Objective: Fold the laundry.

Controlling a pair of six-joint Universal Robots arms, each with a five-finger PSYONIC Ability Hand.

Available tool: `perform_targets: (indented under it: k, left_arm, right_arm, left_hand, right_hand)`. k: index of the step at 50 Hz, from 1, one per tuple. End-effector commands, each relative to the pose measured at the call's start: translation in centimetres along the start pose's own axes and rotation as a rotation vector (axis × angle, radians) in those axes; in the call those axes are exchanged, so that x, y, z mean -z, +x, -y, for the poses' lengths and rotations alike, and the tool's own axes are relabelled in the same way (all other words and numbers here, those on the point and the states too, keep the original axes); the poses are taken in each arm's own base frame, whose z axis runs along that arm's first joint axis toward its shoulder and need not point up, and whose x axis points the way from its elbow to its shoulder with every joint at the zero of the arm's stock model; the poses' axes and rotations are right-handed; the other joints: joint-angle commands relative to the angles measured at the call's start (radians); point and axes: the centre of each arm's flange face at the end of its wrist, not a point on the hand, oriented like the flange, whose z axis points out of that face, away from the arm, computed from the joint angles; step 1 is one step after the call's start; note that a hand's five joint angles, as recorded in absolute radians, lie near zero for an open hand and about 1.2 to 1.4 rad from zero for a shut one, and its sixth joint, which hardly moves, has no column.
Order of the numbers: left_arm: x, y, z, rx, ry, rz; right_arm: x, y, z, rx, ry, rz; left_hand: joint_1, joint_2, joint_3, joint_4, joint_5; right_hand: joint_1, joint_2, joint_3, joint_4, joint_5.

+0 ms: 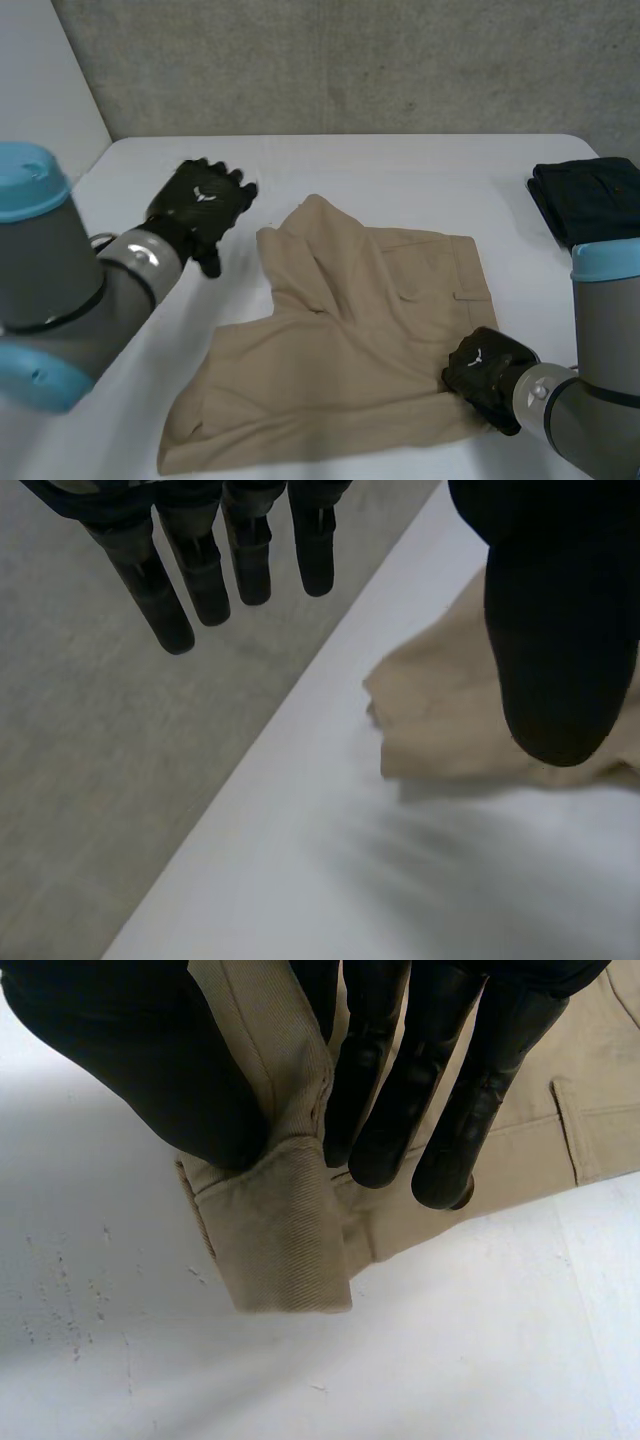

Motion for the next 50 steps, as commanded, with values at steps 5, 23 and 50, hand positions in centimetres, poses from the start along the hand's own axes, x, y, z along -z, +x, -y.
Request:
perform_targets:
  k: [5,23,50]
  left_arm:
    - [-8.8,1.4,-5.3,0.1,0.056,-0.203]
    - [-12.2,2.4,-10.4,0.099,-0.044,-0.149]
    - [-6.5,0.4,-8.3,-0.014,-0.25,0.132]
  right_arm:
    - [-0.2,-0.9,-0.7,-0.004,-0.001,0.0]
    - [-0.5,-1.9,-1.6,-0.008,-0.007,0.003]
    - [-0.6,-1.9,-1.4,-0.044,0.001,-0.002]
  left_hand:
    - [0.165,0.165,0.17,0.166,0.166]
    - [1.081,1.081,1.086,1.082,1.081]
    - [0.139,0.139,0.144,0.139,0.139]
  right_hand:
    - [0.414,0.209,0.207,0.206,0.224]
    - [0.414,0.209,0.207,0.206,0.224]
    - [0.414,0.209,0.207,0.206,0.224]
